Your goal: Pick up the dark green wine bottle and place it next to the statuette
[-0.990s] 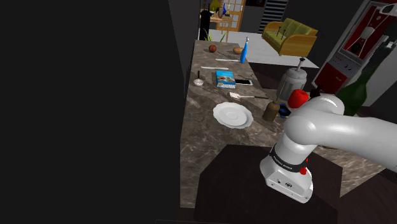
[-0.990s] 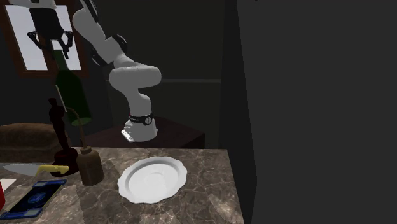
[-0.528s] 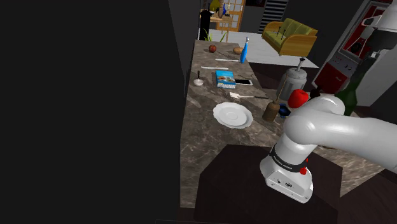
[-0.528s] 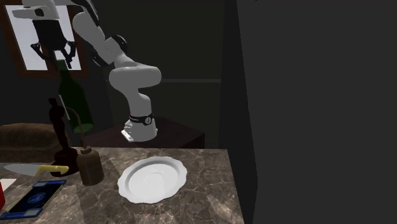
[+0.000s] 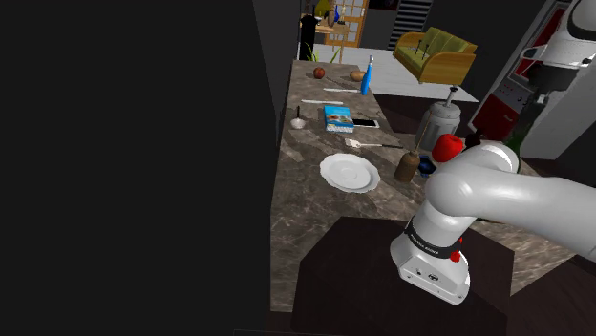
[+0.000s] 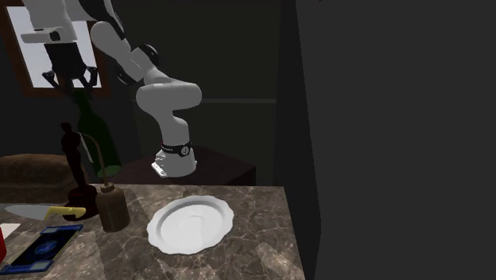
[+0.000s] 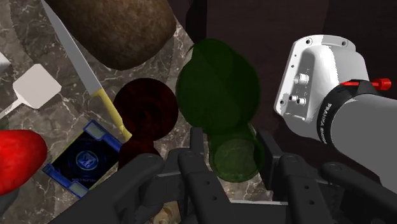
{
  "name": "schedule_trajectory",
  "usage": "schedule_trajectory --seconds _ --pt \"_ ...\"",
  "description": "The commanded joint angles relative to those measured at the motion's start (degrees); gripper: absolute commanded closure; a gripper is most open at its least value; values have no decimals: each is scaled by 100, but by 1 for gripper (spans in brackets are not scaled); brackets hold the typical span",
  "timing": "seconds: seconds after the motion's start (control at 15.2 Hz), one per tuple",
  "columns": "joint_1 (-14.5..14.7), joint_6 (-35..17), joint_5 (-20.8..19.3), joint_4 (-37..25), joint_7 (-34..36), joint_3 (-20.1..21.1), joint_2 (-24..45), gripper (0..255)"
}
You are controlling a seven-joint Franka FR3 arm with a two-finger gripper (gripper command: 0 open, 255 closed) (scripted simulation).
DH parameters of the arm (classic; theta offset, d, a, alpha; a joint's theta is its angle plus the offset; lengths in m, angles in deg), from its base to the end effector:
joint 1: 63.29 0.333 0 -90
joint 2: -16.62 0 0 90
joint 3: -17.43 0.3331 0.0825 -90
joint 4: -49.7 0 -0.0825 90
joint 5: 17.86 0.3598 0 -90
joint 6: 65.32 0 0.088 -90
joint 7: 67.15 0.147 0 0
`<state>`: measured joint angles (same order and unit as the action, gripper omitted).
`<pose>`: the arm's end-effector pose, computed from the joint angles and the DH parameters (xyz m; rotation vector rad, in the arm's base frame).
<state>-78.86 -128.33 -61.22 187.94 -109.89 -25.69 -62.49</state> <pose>-0.0794 -0.2788 0.4737 -3.0271 0.0239 0.1051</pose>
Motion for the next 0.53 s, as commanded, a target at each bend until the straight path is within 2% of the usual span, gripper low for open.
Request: schedule_trajectory --seconds 0.0,0.46 --pt "-767 -127 -59 168 -4 -54 -1011 255" --pt "-1142 -462 -356 688 -170 -447 -1190 255"
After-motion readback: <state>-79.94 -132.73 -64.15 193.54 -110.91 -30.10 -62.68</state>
